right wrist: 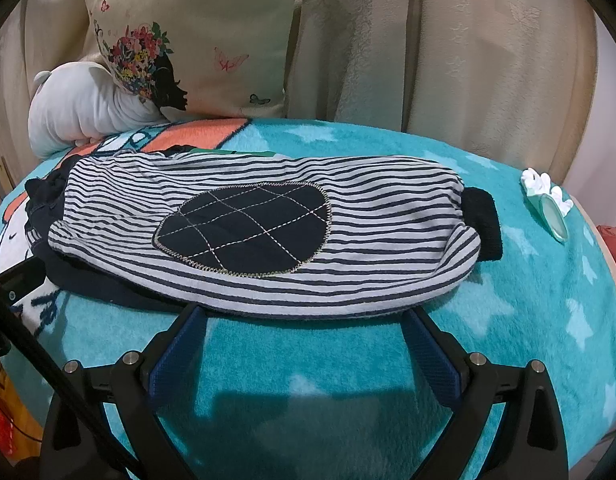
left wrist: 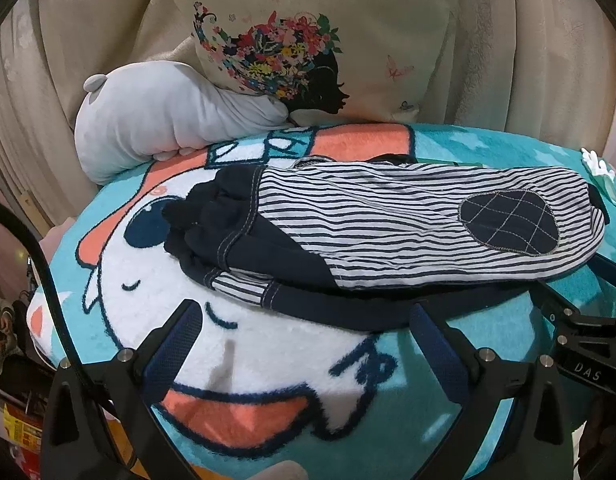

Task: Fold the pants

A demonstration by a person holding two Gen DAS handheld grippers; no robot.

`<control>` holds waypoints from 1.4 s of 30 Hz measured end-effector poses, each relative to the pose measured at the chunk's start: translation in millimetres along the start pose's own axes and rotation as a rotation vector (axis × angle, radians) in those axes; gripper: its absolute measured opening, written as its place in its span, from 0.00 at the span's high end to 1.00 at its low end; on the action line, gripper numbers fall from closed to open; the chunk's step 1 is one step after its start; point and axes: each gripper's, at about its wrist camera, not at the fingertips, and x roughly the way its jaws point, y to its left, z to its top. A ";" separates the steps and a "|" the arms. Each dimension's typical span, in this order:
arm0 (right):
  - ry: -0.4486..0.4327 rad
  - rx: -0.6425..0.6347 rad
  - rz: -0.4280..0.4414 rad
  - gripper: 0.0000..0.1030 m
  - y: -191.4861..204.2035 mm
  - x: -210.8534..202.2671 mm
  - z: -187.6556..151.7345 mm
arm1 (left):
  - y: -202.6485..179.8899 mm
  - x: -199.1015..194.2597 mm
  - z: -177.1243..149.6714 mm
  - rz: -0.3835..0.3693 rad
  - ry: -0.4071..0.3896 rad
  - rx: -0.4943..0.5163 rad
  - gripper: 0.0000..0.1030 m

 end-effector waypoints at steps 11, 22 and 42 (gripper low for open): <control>0.000 0.000 0.000 0.03 0.1 0.1 0.2 | 1.0 9.8 -2.4 -0.018 0.033 -0.009 0.00; 0.001 -0.003 -0.004 0.03 0.6 0.6 0.5 | 8.1 33.1 -16.0 -0.051 0.100 -0.045 0.00; 0.009 -0.023 -0.040 0.02 7.2 1.4 -0.2 | 14.8 34.6 -21.4 -0.080 0.088 -0.091 0.00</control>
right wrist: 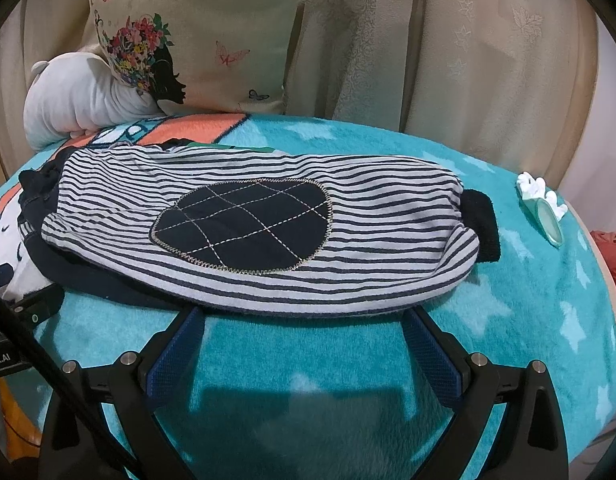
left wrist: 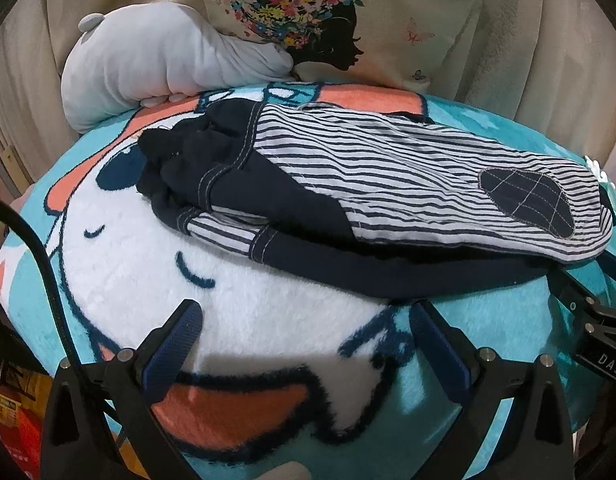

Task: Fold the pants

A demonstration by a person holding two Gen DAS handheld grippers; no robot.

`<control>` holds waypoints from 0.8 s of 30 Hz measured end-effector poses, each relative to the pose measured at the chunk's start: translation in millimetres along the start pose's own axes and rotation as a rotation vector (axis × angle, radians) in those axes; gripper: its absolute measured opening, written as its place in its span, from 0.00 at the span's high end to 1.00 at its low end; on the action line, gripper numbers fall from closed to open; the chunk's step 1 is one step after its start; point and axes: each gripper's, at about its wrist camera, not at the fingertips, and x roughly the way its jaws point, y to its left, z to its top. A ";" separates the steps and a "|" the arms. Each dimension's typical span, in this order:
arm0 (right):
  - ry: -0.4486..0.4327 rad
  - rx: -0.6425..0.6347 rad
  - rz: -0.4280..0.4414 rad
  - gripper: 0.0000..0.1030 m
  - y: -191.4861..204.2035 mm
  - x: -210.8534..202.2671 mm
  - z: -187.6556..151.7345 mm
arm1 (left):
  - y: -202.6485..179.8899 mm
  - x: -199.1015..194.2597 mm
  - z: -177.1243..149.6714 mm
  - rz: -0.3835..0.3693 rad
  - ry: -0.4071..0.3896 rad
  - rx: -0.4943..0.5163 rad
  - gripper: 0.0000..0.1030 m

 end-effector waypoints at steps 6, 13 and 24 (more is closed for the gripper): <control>0.000 -0.001 -0.002 0.02 0.0 0.2 0.2 | 1.1 -0.5 1.0 -0.005 -0.003 -0.006 0.00; -0.023 0.027 0.006 0.02 -9.3 -11.8 -0.1 | -2.7 -35.7 11.4 -0.001 -0.120 0.002 0.00; -0.007 0.029 -0.039 0.02 -44.8 -1.8 55.4 | -37.9 10.8 98.9 -0.015 -0.128 0.018 0.00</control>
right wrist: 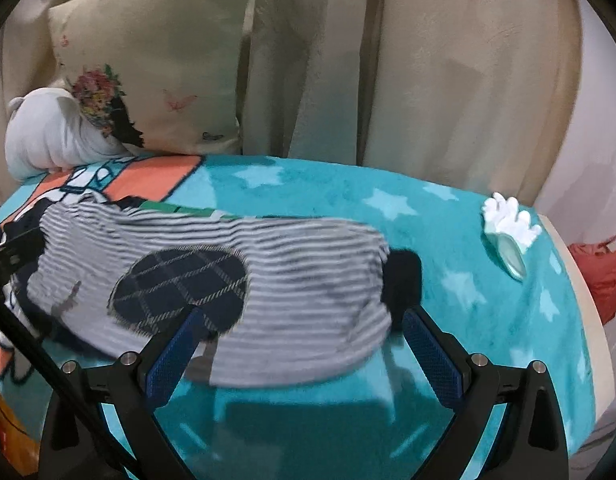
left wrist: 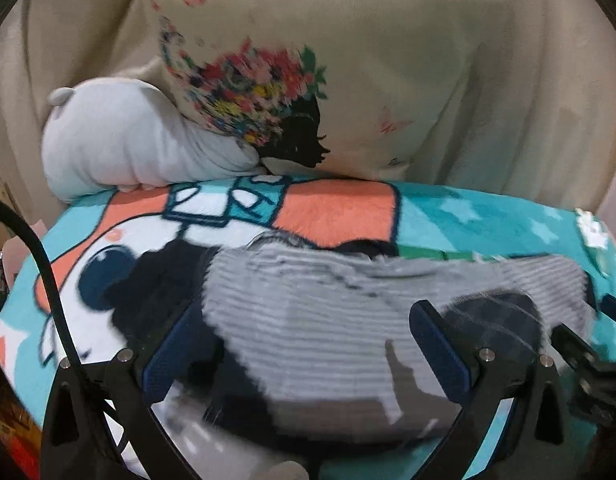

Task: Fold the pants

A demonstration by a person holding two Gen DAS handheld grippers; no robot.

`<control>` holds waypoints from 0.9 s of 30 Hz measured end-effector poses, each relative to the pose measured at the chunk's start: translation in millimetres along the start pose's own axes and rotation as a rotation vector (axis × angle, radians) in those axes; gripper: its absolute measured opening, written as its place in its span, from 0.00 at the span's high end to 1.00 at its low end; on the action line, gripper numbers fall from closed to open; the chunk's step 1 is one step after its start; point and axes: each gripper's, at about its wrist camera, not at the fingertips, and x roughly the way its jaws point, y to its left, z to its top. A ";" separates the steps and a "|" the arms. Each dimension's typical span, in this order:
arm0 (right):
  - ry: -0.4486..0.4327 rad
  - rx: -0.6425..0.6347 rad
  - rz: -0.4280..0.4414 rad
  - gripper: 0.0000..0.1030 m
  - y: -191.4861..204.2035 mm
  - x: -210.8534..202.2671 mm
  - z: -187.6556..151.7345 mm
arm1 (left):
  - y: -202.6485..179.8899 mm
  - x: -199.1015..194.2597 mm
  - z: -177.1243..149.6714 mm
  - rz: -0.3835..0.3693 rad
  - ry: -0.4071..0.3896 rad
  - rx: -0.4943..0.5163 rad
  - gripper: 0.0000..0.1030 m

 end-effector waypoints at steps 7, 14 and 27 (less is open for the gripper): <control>0.010 -0.021 0.008 0.02 8.2 33.5 19.0 | -1.5 73.5 14.9 0.084 0.138 -0.026 0.00; 0.025 0.007 0.032 0.02 2.9 51.2 21.9 | -6.1 75.6 7.9 0.113 0.119 -0.017 0.00; 0.053 0.051 0.108 0.02 -6.5 59.8 20.7 | 3.0 80.4 10.8 0.038 0.145 -0.077 0.00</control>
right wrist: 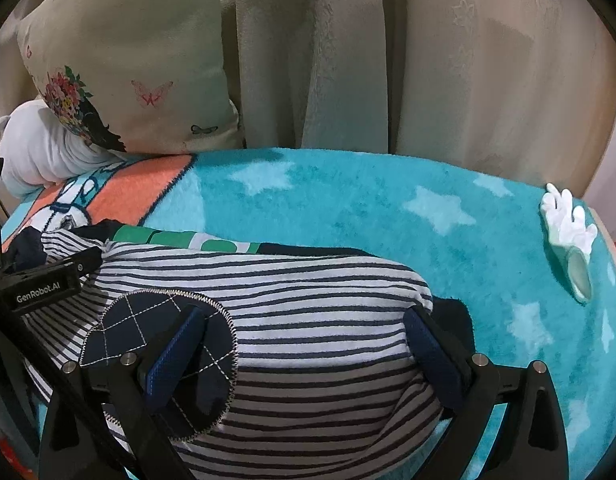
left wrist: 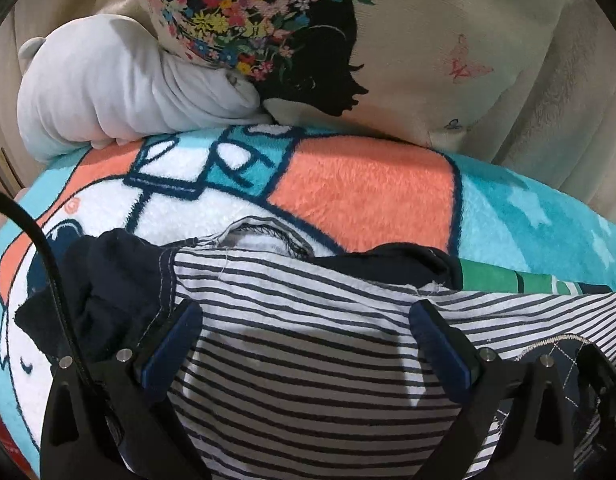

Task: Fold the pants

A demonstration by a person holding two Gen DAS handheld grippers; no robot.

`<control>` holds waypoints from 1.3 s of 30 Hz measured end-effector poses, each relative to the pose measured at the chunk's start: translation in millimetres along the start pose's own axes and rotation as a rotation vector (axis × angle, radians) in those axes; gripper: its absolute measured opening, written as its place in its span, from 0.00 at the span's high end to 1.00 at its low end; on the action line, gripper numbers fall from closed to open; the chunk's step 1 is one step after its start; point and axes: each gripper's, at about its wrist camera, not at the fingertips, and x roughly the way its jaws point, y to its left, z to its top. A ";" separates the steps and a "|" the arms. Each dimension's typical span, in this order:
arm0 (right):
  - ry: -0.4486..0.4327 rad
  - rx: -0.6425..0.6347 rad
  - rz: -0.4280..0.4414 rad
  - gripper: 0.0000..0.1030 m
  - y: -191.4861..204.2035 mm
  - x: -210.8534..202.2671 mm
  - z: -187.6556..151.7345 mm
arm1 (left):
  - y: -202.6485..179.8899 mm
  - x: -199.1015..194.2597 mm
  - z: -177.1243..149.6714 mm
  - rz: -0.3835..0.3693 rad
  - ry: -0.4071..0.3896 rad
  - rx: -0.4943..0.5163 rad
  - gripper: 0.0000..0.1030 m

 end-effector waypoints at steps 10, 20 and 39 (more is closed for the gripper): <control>0.018 -0.037 -0.045 0.01 8.4 3.3 0.7 | 0.6 0.2 0.7 -0.001 0.000 -0.001 0.00; 0.002 -0.032 -0.026 0.01 6.0 0.2 0.5 | 0.5 0.3 0.9 -0.001 0.000 -0.001 0.00; -0.023 -0.021 0.005 0.01 8.1 -1.9 -0.3 | 0.2 0.6 1.1 -0.002 0.000 -0.001 0.00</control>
